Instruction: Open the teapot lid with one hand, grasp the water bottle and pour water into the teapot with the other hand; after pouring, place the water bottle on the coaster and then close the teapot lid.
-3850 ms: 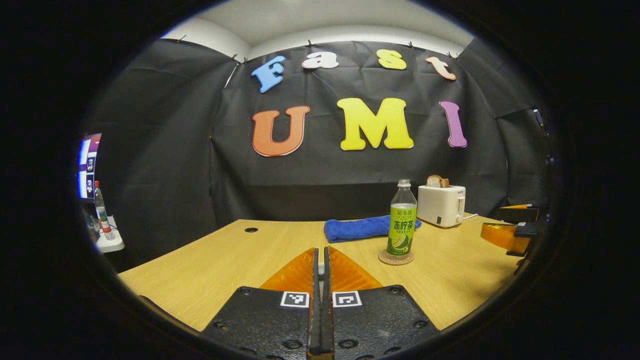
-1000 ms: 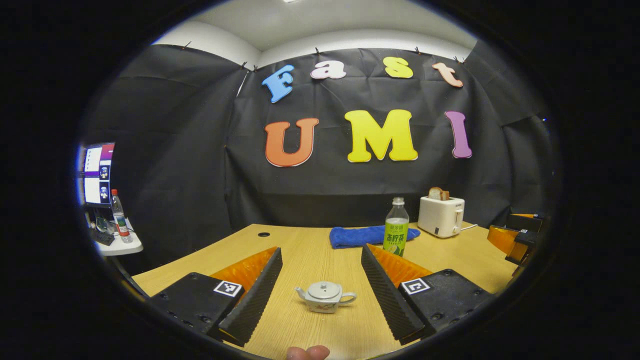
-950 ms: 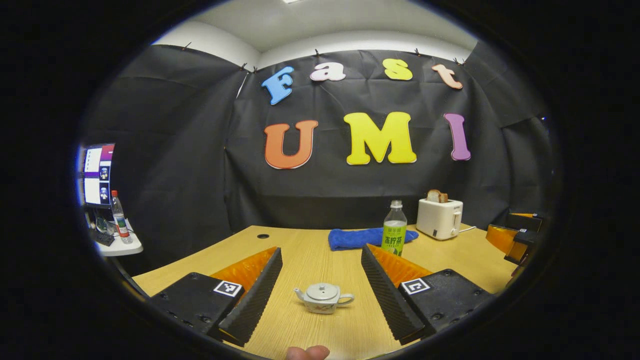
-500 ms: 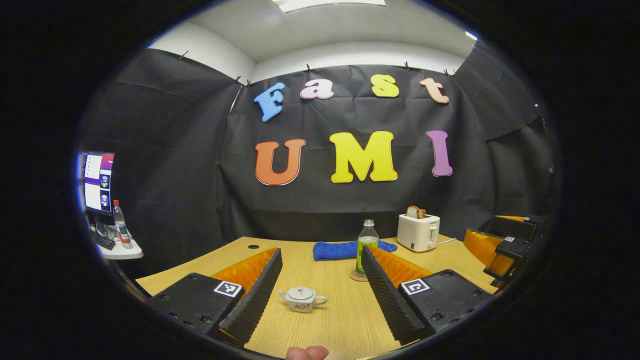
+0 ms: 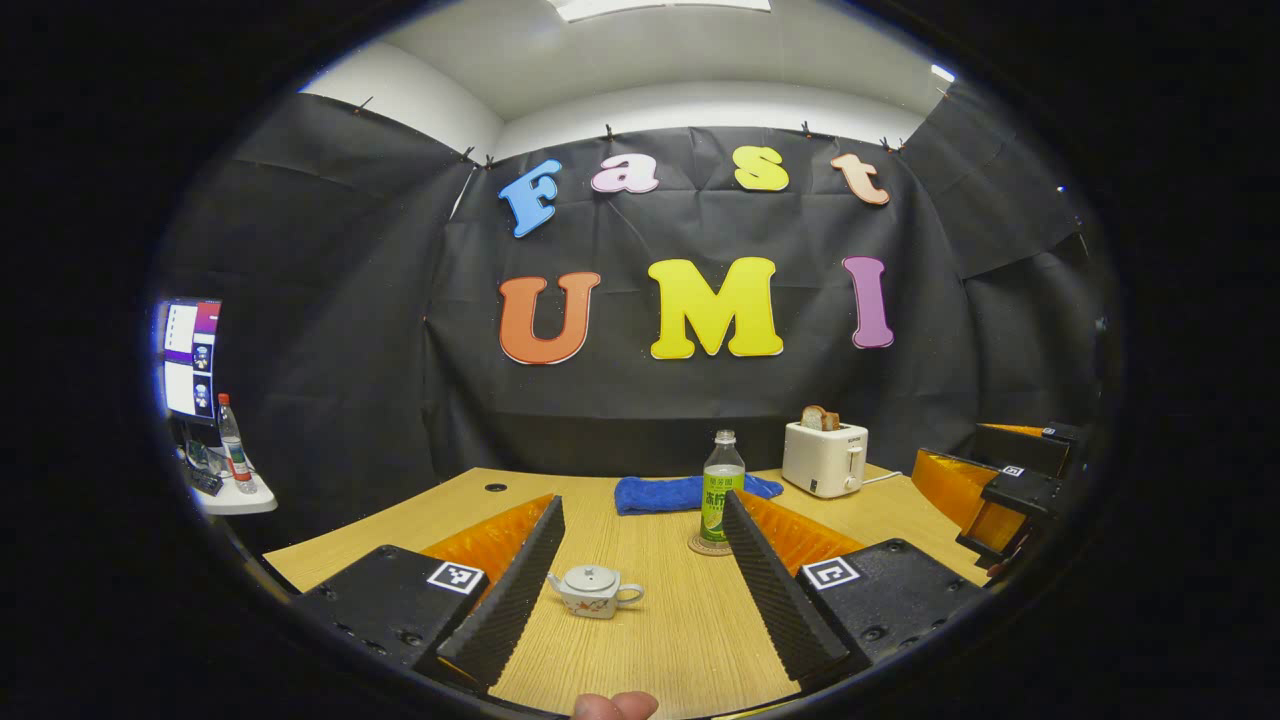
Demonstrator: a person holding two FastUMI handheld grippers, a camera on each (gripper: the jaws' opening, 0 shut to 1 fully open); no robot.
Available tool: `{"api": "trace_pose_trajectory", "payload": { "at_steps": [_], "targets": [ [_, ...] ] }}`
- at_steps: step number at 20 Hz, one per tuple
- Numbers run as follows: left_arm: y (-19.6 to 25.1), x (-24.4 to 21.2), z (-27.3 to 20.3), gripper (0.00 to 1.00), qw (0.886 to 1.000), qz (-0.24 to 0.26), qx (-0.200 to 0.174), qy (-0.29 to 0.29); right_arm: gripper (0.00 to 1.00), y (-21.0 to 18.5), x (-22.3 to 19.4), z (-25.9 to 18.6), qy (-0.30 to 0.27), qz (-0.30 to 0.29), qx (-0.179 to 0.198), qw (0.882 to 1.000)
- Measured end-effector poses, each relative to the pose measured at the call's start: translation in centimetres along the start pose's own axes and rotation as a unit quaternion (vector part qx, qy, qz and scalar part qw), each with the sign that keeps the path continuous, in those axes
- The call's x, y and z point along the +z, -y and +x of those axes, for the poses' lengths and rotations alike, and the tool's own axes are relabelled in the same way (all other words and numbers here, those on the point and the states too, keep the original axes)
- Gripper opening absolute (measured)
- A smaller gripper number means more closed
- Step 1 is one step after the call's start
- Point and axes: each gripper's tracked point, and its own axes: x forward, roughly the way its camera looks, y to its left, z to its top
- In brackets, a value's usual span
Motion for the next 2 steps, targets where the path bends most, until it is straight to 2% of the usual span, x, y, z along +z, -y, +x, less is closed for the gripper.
{"api": "trace_pose_trajectory", "payload": {
  "at_steps": [2],
  "targets": [
    [-0.40, -0.30, 0.21, 0.99, 1.000, -0.002, 0.002, -0.002, 0.96, -0.57, 0.11, 0.07, 0.002, -0.003, 0.005, 1.000]
  ]
}}
